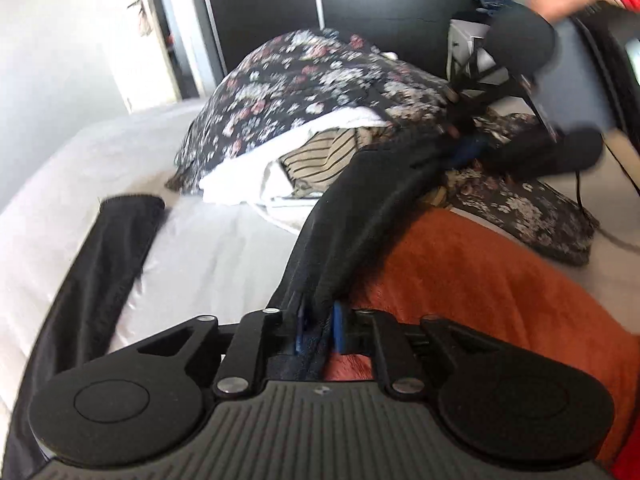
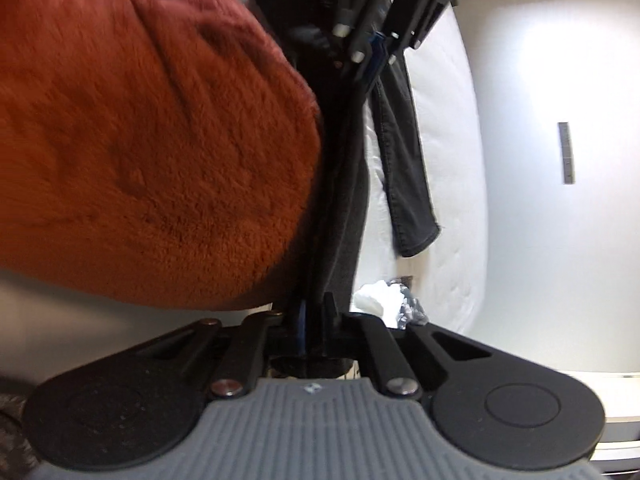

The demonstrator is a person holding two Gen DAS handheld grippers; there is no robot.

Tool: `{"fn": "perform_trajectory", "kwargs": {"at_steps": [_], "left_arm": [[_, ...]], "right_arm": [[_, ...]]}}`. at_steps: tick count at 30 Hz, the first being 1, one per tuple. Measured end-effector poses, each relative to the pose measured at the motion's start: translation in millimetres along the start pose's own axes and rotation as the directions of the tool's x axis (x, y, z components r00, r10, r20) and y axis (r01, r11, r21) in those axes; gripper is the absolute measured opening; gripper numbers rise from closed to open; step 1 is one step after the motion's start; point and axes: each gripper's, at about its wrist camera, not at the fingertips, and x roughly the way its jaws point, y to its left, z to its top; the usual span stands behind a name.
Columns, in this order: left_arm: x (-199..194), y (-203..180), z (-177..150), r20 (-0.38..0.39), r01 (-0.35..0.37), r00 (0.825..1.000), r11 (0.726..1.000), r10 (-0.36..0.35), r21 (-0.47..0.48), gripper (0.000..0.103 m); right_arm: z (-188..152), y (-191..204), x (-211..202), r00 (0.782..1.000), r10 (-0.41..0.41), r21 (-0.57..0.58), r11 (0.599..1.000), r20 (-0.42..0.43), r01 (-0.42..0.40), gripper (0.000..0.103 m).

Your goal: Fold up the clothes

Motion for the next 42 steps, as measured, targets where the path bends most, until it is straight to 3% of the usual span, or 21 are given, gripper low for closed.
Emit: {"fn": "perform_trajectory", "kwargs": {"at_steps": [1,3,5,8,9,12,15,18,21,25,27,30,33,35,38,42], "left_arm": [[-7,-2,-5,0.009,-0.006,1.000,1.000,0.006,0.022,0.027],[-21,-3,-16,0.018,-0.049,0.999,0.997,0.048,0.054,0.050],[-36,-2,-29,0.017,-0.111,0.994,0.991,0.110,0.076,0.053],[-56,9,-53,-0.037,-0.196,0.979,0.978,0.199,0.075,0.053],[-63,13,-62,-0.057,-0.220,0.973,0.973,0.224,0.067,0.053],[-84,26,-92,-0.128,-0.262,0.956,0.965,0.264,0.029,0.054],[-99,32,-123,-0.209,-0.279,0.938,0.960,0.277,0.017,0.054],[-109,35,-150,-0.292,-0.280,0.916,0.960,0.275,0.025,0.054],[-121,46,-177,-0.375,-0.300,0.883,0.954,0.282,0.012,0.054],[-146,68,-206,-0.452,-0.322,0.853,0.945,0.262,-0.061,0.054],[-159,78,-220,-0.485,-0.332,0.837,0.940,0.255,-0.079,0.054],[-176,93,-244,-0.552,-0.398,0.779,0.915,0.299,-0.067,0.054],[-194,109,-266,-0.603,-0.465,0.723,0.883,0.336,-0.067,0.054],[-209,119,-281,-0.628,-0.494,0.701,0.865,0.337,-0.088,0.054],[-223,121,-294,-0.643,-0.508,0.695,0.853,0.322,-0.122,0.054],[-233,114,-307,-0.649,-0.477,0.702,0.871,0.294,-0.121,0.054]], "right_arm": [[0,-9,-4,1.000,0.002,0.023,1.000,0.000,-0.002,0.006],[2,-30,-10,0.999,-0.050,0.078,0.996,0.012,0.049,0.006],[5,-52,-14,0.990,-0.136,0.129,0.983,0.023,0.132,0.006],[20,-72,-11,0.948,-0.318,0.116,0.942,0.020,0.314,0.006],[24,-77,-9,0.948,-0.318,0.113,0.942,0.008,0.315,0.006],[27,-73,-1,0.993,-0.106,0.026,0.994,-0.052,0.108,0.006],[20,-50,6,0.992,0.058,-0.097,0.993,-0.115,-0.069,0.006],[16,-43,10,0.987,0.094,-0.056,0.993,-0.132,-0.103,0.006],[18,-37,14,0.980,0.130,-0.021,0.991,-0.147,-0.135,0.006],[16,-30,26,0.968,0.176,-0.041,0.982,-0.178,-0.186,0.006],[17,-32,33,0.973,0.131,-0.044,0.989,-0.189,-0.142,0.006],[20,-56,37,0.985,0.006,0.057,0.998,-0.170,0.004,0.006],[32,-89,41,0.983,-0.110,0.148,0.980,-0.149,0.132,0.006],[43,-108,45,0.974,-0.181,0.167,0.965,-0.137,0.203,0.006],[64,-142,56,0.955,-0.272,0.198,0.936,-0.120,0.291,0.006],[92,-195,80,0.927,-0.356,0.262,0.889,-0.121,0.376,0.007]]}}
